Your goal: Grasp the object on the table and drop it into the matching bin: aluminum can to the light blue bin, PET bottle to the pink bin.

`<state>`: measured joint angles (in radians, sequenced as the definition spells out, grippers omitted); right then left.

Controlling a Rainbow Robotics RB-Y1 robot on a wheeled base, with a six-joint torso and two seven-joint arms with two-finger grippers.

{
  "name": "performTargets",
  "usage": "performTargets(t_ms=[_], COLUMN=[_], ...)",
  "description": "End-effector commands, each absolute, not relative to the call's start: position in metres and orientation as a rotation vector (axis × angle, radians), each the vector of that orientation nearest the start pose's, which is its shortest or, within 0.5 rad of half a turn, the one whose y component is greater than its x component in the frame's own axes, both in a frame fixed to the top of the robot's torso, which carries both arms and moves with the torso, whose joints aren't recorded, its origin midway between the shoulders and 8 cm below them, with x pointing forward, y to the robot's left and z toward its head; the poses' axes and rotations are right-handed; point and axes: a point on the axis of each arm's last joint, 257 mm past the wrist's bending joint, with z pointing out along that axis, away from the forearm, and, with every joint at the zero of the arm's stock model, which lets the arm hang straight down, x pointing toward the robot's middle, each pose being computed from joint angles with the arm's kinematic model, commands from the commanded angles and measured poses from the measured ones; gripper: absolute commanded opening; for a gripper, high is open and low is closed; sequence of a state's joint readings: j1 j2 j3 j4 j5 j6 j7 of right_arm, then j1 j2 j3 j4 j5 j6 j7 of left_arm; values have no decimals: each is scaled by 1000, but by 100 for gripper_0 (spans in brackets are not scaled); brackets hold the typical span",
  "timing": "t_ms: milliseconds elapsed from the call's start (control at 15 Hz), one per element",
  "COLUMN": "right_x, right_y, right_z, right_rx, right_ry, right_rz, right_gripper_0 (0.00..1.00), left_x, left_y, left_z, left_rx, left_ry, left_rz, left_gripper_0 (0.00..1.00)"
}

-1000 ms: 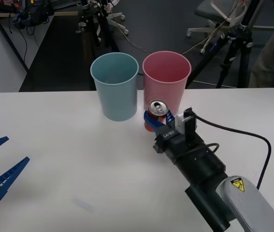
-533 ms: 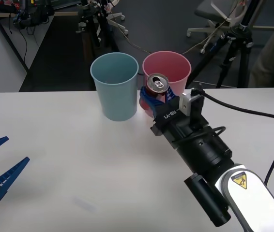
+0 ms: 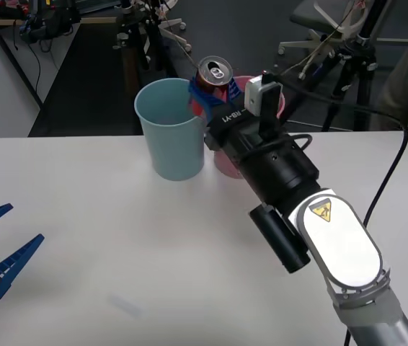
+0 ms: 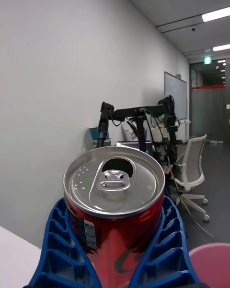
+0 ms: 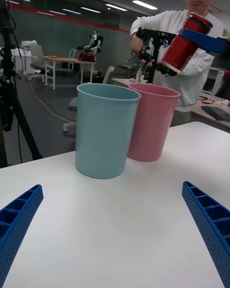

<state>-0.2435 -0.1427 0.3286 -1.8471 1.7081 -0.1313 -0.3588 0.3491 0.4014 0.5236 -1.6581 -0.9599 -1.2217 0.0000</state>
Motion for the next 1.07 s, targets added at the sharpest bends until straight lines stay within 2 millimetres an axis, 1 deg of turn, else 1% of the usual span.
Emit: performTargets(t_ms=[67,200,400,533,667,800,933,1067], right_x=[541,564,591,609,620,632,640,644], right_y=[12,22,34,45,57,65,67,67], right_z=[11,12,12,8,3,-8,-20,-31], right_rx=[-388,-380,-377,-382,-389,-398,-414,-425], right_ry=[1127,1142,1171,1200,1225,1259,1291,1311], right_rz=[472,457,444,436,429,416,395,378], right_gripper_0=[0,0,0,0,0,0,0,0], left_x=[342,342,342,342,342,342,342,342], left_y=[330,330,330,330,330,330,330,330], left_z=[-169,-169,-169,-169,-169,-169,-169,-169], left_rx=[465,465,465,465,465,465,465,465], left_ry=[1441,1441,1441,1441,1441,1441,1441,1441], left_rz=[-567,-567,-567,-567,-567,-567,-567,-567], left_gripper_0=[100,100,100,100,100,100,100,100])
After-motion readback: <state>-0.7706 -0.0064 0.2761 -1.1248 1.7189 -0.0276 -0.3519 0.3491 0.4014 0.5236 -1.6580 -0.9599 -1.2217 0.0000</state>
